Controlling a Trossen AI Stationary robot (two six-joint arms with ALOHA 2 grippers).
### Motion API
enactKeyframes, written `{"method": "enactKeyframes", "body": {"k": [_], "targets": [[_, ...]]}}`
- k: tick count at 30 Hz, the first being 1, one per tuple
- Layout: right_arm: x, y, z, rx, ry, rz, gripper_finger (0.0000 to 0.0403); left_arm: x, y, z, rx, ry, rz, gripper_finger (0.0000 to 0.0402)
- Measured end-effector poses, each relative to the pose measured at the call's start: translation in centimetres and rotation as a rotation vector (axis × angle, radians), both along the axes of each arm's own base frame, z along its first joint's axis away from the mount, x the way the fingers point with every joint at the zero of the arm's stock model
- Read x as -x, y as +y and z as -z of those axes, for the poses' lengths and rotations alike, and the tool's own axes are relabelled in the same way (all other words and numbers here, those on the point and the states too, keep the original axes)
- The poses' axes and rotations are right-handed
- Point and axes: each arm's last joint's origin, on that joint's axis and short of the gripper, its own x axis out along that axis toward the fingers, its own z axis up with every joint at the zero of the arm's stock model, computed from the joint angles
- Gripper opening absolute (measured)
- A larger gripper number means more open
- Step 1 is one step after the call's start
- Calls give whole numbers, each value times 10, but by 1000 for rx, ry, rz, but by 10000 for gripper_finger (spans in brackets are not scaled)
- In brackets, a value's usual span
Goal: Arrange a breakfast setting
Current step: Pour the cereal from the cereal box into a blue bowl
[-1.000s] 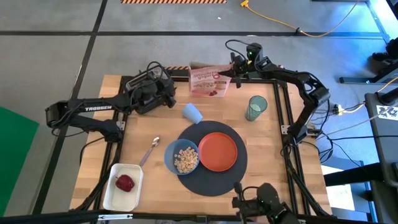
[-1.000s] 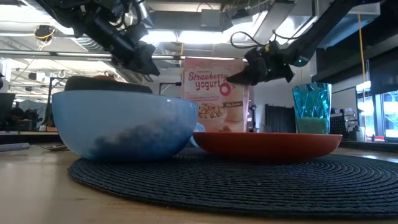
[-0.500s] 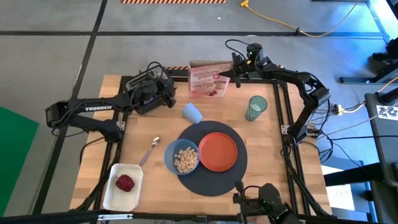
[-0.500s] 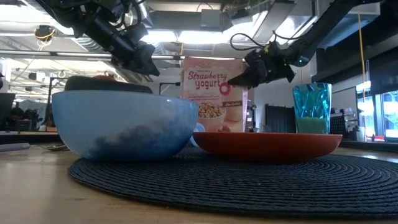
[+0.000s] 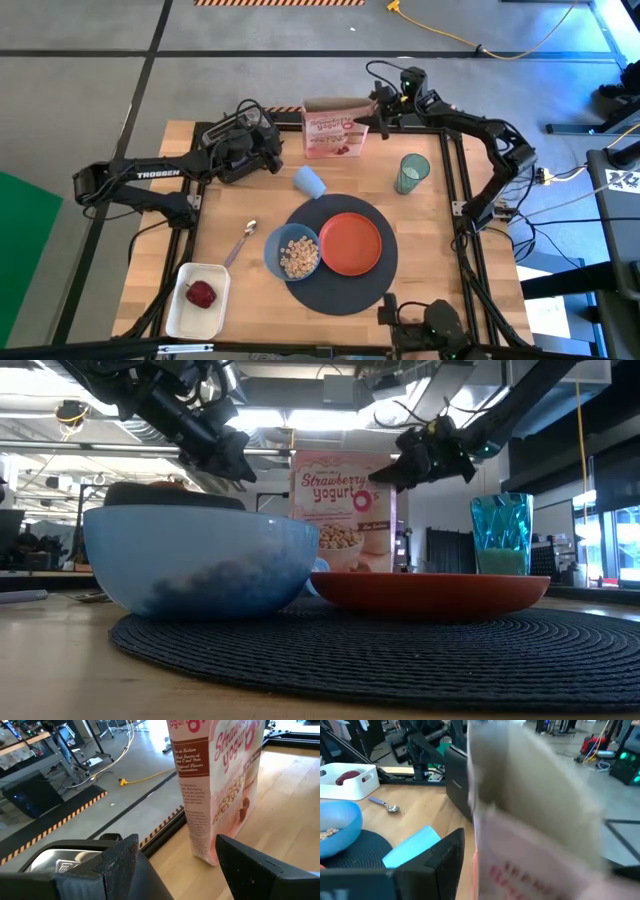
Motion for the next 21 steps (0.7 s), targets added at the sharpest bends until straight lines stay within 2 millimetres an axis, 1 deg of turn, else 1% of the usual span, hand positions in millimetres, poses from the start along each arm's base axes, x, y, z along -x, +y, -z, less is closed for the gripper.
{"method": "enactKeyframes", "body": {"k": [10,17,21], "targets": [[12,15,-42,111,-64,56,218,1,0,1,6,14,0,261],[18,22,-72,143,-117,73,218,1,0,2,9,20,0,261],[18,23,-86,150,-141,70,218,1,0,2,12,25,0,261]]}}
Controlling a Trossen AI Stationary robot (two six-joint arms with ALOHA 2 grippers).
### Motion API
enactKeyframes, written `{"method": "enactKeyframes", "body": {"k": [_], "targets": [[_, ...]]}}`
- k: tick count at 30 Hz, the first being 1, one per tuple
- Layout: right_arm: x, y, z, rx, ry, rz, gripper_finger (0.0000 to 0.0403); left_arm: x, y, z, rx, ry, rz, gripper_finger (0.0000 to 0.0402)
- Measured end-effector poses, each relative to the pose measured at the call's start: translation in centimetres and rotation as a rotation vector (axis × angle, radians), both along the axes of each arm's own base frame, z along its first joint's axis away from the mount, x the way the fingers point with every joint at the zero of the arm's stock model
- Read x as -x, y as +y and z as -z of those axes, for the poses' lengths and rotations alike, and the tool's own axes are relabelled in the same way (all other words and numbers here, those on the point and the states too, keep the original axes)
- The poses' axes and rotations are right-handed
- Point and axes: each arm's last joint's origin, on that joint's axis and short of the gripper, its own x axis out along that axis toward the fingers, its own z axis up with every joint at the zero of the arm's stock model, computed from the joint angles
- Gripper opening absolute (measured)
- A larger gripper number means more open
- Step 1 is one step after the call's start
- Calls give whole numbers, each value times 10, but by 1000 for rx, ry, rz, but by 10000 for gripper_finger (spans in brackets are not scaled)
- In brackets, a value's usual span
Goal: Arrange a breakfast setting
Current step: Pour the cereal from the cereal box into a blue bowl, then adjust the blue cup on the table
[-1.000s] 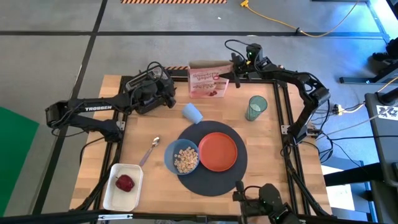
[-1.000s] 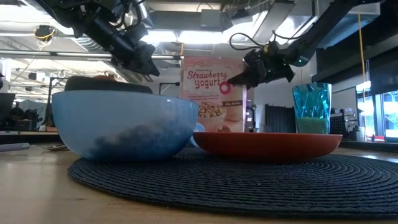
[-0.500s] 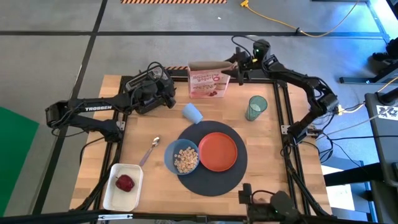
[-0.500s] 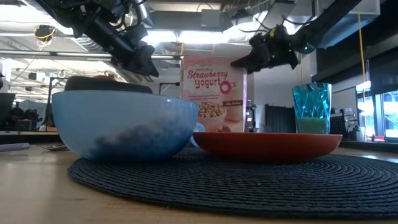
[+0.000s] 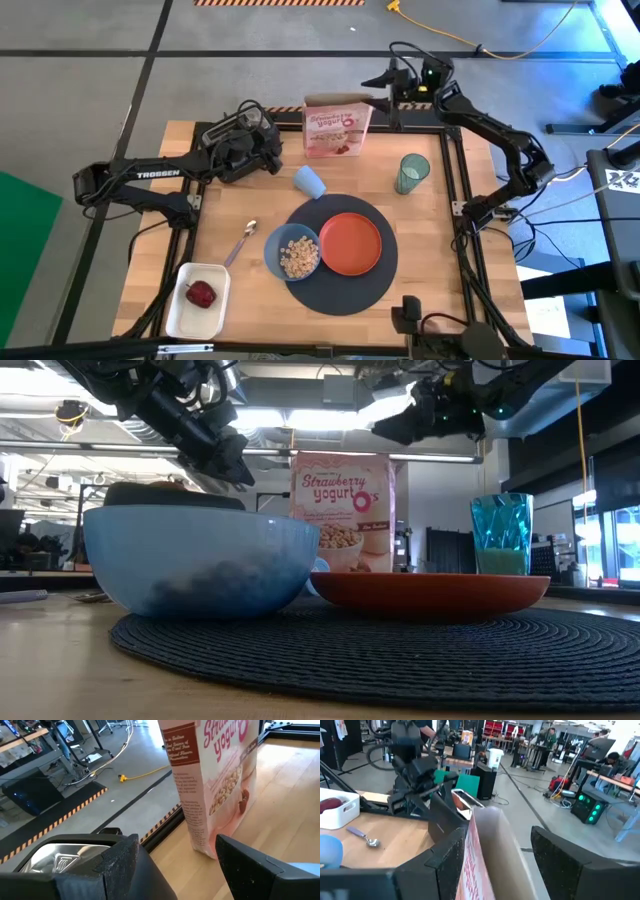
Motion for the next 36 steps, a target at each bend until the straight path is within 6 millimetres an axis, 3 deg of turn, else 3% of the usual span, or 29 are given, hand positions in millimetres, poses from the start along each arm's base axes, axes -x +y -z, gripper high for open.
{"method": "enactKeyframes", "body": {"k": [8,16,19,28,31,36], "targets": [[-1,-1,-15,3,-27,5,218,0,0,1,4,9,1,261],[-6,4,-46,-235,-85,66,218,-4,-4,3,100,-41,157,261],[-9,21,-64,-219,-102,25,218,-10,-4,9,158,-49,231,261],[5,92,-152,-156,-183,32,218,-34,13,47,344,-84,339,261],[8,107,-163,-180,-121,45,218,-34,24,57,389,-94,291,261],[7,126,-161,-185,-16,109,218,-35,32,72,480,-89,301,261]]}}
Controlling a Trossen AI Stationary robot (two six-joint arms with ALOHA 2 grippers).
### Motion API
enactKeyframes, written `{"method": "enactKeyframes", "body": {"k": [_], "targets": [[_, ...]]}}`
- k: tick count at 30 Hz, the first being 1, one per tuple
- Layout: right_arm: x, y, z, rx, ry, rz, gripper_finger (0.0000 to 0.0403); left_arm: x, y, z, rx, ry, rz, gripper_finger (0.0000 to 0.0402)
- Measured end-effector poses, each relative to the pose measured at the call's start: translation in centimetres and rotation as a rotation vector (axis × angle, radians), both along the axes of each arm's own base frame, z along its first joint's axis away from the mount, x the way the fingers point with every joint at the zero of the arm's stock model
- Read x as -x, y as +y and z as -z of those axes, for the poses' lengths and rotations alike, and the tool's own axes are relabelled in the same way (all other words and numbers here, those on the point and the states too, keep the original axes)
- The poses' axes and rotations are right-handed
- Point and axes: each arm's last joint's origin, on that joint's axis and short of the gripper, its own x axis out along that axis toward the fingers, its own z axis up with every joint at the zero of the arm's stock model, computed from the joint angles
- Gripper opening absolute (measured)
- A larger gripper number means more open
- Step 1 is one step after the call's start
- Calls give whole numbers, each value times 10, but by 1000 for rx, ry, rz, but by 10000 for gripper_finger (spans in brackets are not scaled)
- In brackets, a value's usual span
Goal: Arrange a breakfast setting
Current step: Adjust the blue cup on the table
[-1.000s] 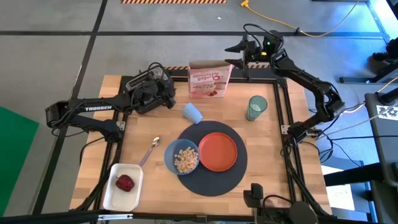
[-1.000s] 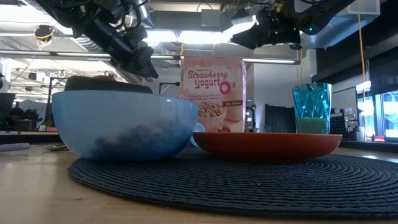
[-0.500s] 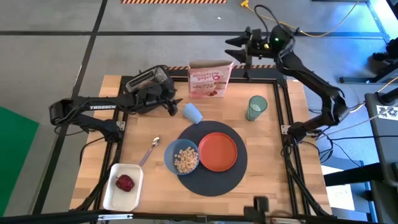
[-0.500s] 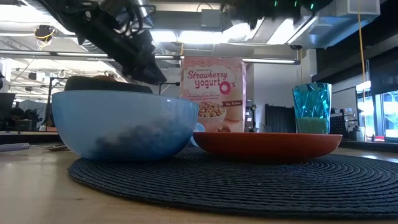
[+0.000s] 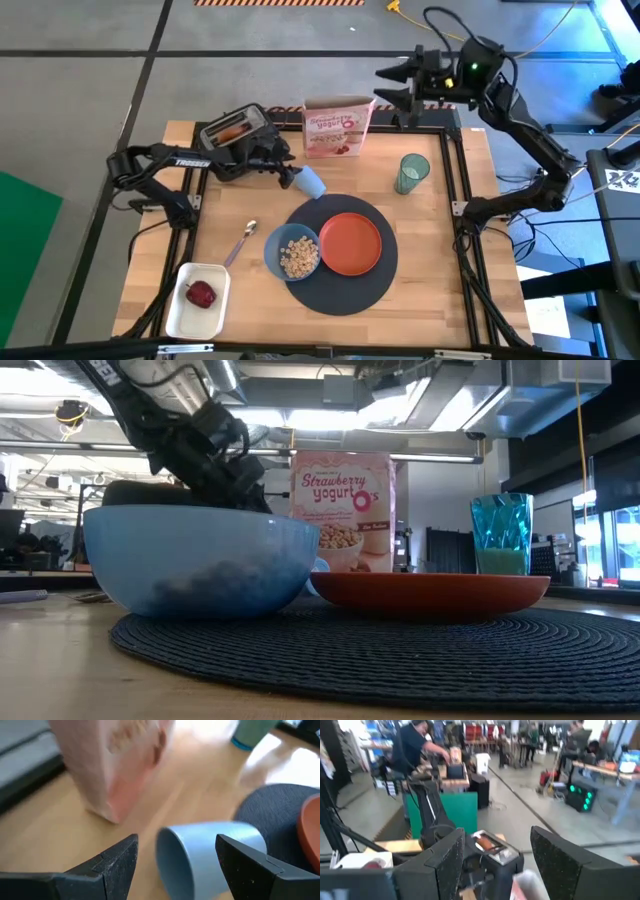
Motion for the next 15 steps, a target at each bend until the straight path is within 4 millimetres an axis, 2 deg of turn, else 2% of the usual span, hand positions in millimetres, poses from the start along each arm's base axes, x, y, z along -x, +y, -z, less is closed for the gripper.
{"method": "enactKeyframes", "body": {"k": [6,11,15], "targets": [[-6,12,8,1,73,4,218,-5,-2,14,52,37,25,261],[-10,18,9,10,79,-13,218,-7,-6,15,60,35,31,260],[-9,18,9,10,81,-9,218,-9,-11,15,80,28,66,239]]}}
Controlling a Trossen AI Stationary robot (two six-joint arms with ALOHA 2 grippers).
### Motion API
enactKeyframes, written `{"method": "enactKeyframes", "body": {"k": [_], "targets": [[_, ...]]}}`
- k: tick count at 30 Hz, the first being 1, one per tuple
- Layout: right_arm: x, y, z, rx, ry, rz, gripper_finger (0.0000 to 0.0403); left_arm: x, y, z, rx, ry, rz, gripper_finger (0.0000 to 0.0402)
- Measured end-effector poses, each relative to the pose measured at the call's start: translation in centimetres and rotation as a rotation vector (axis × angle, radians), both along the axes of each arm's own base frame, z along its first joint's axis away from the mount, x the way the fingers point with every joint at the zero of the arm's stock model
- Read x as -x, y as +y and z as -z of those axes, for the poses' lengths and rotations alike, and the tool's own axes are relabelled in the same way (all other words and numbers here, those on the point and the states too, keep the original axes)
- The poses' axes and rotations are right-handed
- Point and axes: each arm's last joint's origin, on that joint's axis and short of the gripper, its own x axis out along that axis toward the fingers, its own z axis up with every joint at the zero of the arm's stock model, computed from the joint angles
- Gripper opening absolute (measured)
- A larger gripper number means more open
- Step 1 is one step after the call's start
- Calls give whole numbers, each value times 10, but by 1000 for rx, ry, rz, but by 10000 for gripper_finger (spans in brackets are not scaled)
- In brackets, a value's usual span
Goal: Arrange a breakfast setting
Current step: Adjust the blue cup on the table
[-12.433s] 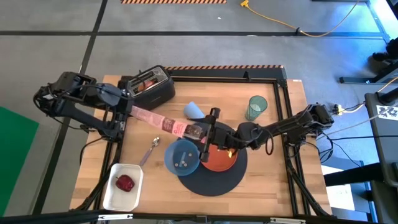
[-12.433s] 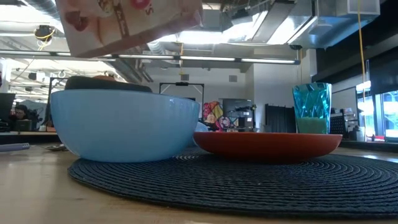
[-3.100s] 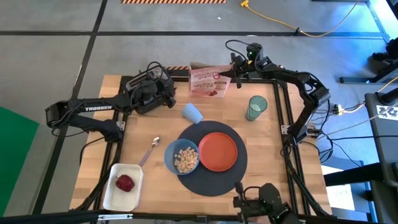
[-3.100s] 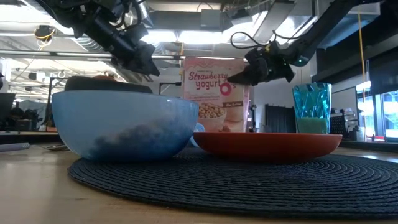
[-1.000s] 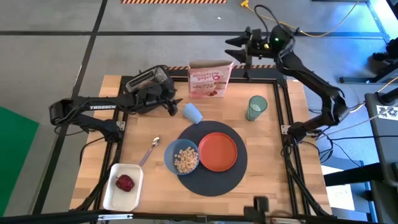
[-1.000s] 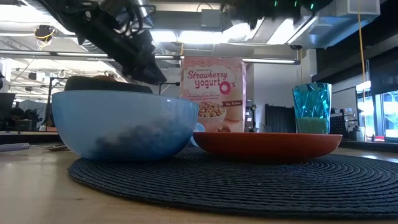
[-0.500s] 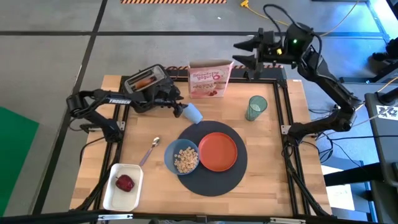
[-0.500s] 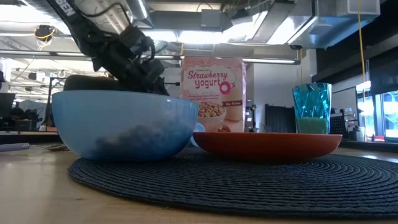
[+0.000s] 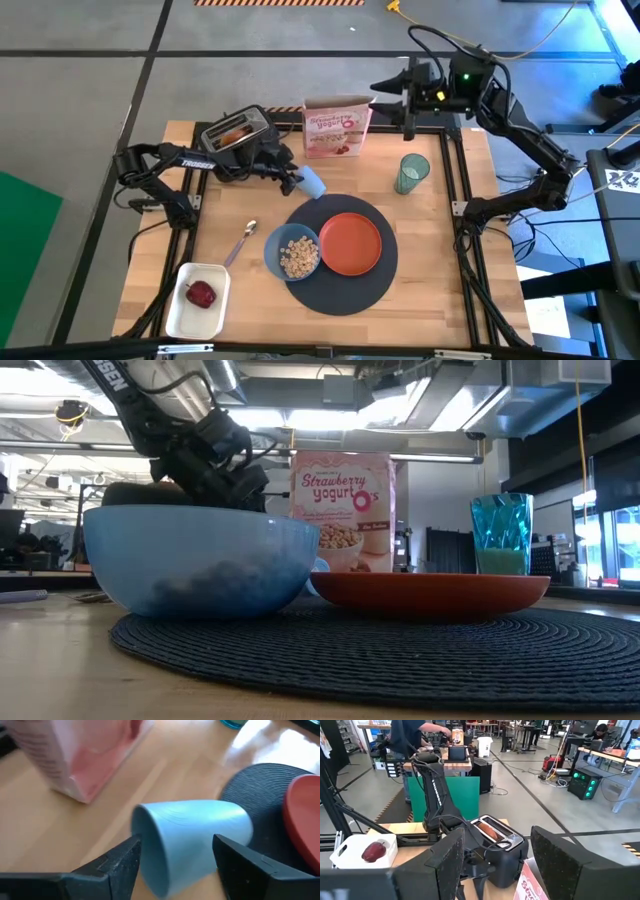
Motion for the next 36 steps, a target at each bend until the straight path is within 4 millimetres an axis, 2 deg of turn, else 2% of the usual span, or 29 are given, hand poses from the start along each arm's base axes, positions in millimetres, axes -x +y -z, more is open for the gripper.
{"method": "enactKeyframes", "body": {"k": [14,30,36], "targets": [[0,0,0,1,2,11,218,-6,-13,1,20,1,52,146],[0,0,2,-12,18,11,218,-10,-23,0,-50,22,106,10],[1,0,5,-37,46,13,218,-11,-26,0,-123,46,136,3]]}}
